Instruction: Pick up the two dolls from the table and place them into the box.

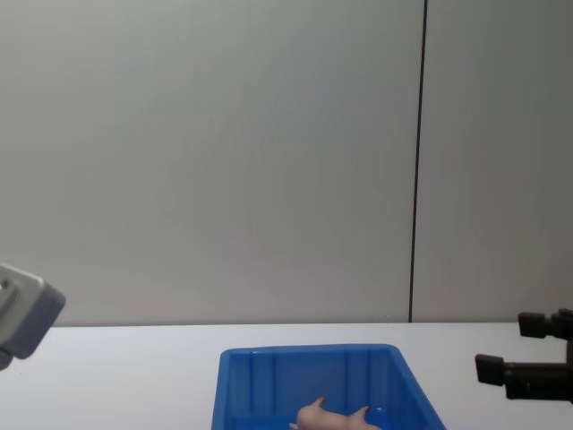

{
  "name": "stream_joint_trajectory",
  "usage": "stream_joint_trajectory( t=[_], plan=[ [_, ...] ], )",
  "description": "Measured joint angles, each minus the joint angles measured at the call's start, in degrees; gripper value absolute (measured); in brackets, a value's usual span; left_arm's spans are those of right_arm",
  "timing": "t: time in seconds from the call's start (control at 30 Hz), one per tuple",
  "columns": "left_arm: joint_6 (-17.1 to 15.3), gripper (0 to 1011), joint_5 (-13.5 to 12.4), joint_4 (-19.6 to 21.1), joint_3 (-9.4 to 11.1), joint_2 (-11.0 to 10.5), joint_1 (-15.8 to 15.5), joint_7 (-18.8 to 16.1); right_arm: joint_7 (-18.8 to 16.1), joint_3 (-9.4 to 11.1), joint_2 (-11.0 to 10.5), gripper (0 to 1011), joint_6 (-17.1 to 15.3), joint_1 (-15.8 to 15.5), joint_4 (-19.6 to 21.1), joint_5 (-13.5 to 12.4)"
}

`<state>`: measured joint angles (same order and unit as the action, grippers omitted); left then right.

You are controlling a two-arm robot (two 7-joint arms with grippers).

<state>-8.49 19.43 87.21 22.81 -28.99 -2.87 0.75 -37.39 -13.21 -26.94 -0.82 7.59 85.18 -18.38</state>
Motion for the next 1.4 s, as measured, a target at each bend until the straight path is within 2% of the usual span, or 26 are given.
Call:
stream_joint_trajectory(
  t=[0.27, 0.67, 0.73, 1.03, 1.4],
  plan=[
    [0.5, 979, -0.5, -3.6, -0.2, 1.0, -1.3, 1.9, 0.0, 0.0, 0.0, 1001, 0.0, 0.0, 0.0, 0.0],
    [1.5, 624, -1.5, -7.6, -0.6, 2.2, -3.3, 4.6, 0.0, 0.0, 0.0, 1001, 0.0, 0.0, 0.0, 0.0],
    [1.6, 594, -1.7, -8.0, -0.6, 2.3, -3.5, 5.0, 0.0, 0.0, 0.0, 1001, 0.0, 0.0, 0.0, 0.0],
    [2.0, 530, -2.7, -8.5, -0.9, 2.5, -4.0, 5.8, 0.0, 0.0, 0.0, 1001, 0.0, 0.0, 0.0, 0.0],
    [3.8, 462, -4.4, -5.1, -1.1, 3.2, -5.2, 6.8, 0.0, 0.0, 0.0, 1001, 0.0, 0.0, 0.0, 0.0]
  ],
)
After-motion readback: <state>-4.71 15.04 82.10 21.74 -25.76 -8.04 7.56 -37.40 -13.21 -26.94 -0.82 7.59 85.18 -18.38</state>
